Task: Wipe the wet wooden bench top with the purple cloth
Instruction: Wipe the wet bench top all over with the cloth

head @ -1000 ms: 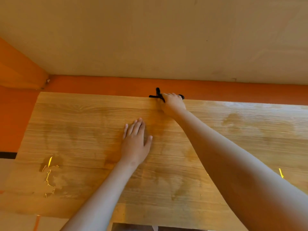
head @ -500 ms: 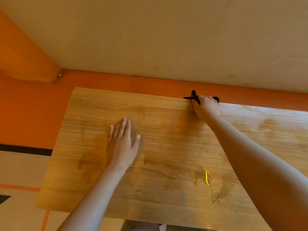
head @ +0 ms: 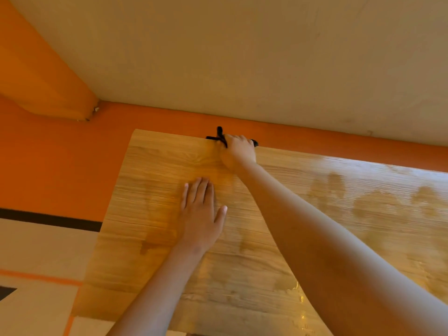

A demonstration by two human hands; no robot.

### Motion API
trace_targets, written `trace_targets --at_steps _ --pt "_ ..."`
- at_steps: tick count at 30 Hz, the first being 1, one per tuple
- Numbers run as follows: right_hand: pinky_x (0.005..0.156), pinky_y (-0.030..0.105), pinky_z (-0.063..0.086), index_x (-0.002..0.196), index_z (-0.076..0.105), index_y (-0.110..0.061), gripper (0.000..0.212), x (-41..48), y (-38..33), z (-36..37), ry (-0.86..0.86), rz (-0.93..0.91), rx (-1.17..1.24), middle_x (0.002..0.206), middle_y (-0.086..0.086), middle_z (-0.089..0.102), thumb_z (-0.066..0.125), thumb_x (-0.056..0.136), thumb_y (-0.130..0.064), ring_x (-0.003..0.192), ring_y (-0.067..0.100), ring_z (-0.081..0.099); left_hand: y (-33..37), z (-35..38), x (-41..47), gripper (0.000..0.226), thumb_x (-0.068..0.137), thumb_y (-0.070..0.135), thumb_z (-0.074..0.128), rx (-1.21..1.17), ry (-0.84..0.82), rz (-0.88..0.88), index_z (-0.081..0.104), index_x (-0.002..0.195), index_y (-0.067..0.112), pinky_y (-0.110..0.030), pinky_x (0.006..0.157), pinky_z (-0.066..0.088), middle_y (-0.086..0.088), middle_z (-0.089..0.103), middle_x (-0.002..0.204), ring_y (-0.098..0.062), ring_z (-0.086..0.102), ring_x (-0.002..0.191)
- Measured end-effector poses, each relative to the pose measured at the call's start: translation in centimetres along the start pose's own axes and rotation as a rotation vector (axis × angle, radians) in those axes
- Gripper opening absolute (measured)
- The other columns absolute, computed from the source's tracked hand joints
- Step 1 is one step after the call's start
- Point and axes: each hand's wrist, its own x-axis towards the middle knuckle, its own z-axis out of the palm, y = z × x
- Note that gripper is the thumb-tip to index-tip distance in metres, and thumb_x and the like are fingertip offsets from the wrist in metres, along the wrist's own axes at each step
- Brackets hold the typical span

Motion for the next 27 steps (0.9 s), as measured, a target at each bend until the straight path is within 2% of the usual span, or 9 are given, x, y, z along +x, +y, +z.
trace_targets --at_steps 3,6,11,14,19,23,25,27 --pt "0.101 0.041 0.033 0.135 0.048 -0.019 0.043 -0.2 1.9 -0.9 -0.047 -0.035 0.009 0.128 0.007 0.057 0.031 0.101 -0.038 0.12 0.028 0.048 -0.2 -0.2 0.0 0.084 0.084 0.057 -0.003 -0.005 -0.012 0.02 0.017 0.151 0.011 -0.041 0.118 -0.008 -0.003 0.011 0.16 -0.016 -0.003 0.147" --pt "0.091 0.04 0.039 0.133 0.049 -0.023 0.04 -1.6 6.6 -2.3 0.003 0.005 0.033 0.121 0.006 0.062 0.032 0.1 -0.039 0.109 0.027 0.053 -0.5 -0.2 0.0 0.084 0.084 0.059 -0.001 -0.05 -0.008 0.036 0.019 0.15 0.012 -0.041 0.119 -0.008 -0.002 0.013 0.159 -0.016 -0.003 0.147" --pt "0.102 0.044 0.035 0.129 0.051 -0.012 0.041 -3.9 11.9 -4.1 0.041 0.145 -0.034 0.127 0.011 0.058 0.036 0.1 -0.036 0.121 0.03 0.046 -0.9 0.1 0.3 0.079 0.087 0.057 0.006 -0.05 0.015 0.054 0.026 0.148 0.011 -0.041 0.117 -0.01 -0.004 0.021 0.157 -0.017 0.002 0.147" --pt "0.108 0.046 0.03 0.137 0.046 -0.011 0.046 -3.4 9.4 -3.3 0.05 0.154 -0.047 0.136 0.011 0.052 0.036 0.1 -0.036 0.13 0.03 0.039 -1.2 0.3 0.2 0.078 0.088 0.057 0.008 -0.036 0.014 0.074 0.025 0.148 0.011 -0.043 0.117 -0.009 -0.005 0.02 0.157 -0.017 0.006 0.147" --pt "0.103 0.043 0.032 0.132 0.049 -0.012 0.042 -0.6 1.3 -0.2 0.023 -0.033 -0.049 0.131 0.01 0.055 0.034 0.101 -0.036 0.124 0.029 0.044 -2.3 0.0 -0.6 0.068 0.093 0.054 0.022 -0.091 0.074 0.082 0.032 0.146 0.012 -0.046 0.118 0.0 -0.002 0.029 0.155 -0.015 0.019 0.145" --pt "0.103 0.044 0.03 0.13 0.05 -0.014 0.04 1.6 -4.3 1.6 -0.021 -0.137 -0.018 0.128 0.009 0.057 0.032 0.101 -0.034 0.121 0.029 0.046 -9.3 -0.6 -2.4 0.069 0.094 0.057 0.024 -0.173 0.241 -0.139 0.025 0.149 0.015 -0.042 0.119 -0.007 0.001 0.016 0.159 -0.016 0.01 0.147" --pt "0.105 0.045 0.03 0.131 0.049 -0.015 0.04 2.3 -6.0 2.5 -0.034 -0.165 0.005 0.127 0.008 0.057 0.031 0.101 -0.034 0.121 0.03 0.045 -13.6 -0.8 -3.5 0.074 0.092 0.06 0.022 -0.195 0.29 -0.263 0.025 0.149 0.013 -0.041 0.119 -0.009 -0.003 0.019 0.158 -0.018 0.012 0.147" --pt "0.106 0.047 0.029 0.133 0.049 -0.015 0.041 3.0 -7.5 3.2 -0.039 -0.18 0.018 0.126 0.008 0.058 0.032 0.101 -0.034 0.122 0.03 0.045 -16.8 -0.7 -4.1 0.076 0.092 0.061 0.021 -0.198 0.266 -0.317 0.026 0.148 0.011 -0.042 0.118 -0.009 -0.009 0.031 0.153 -0.02 0.022 0.144"
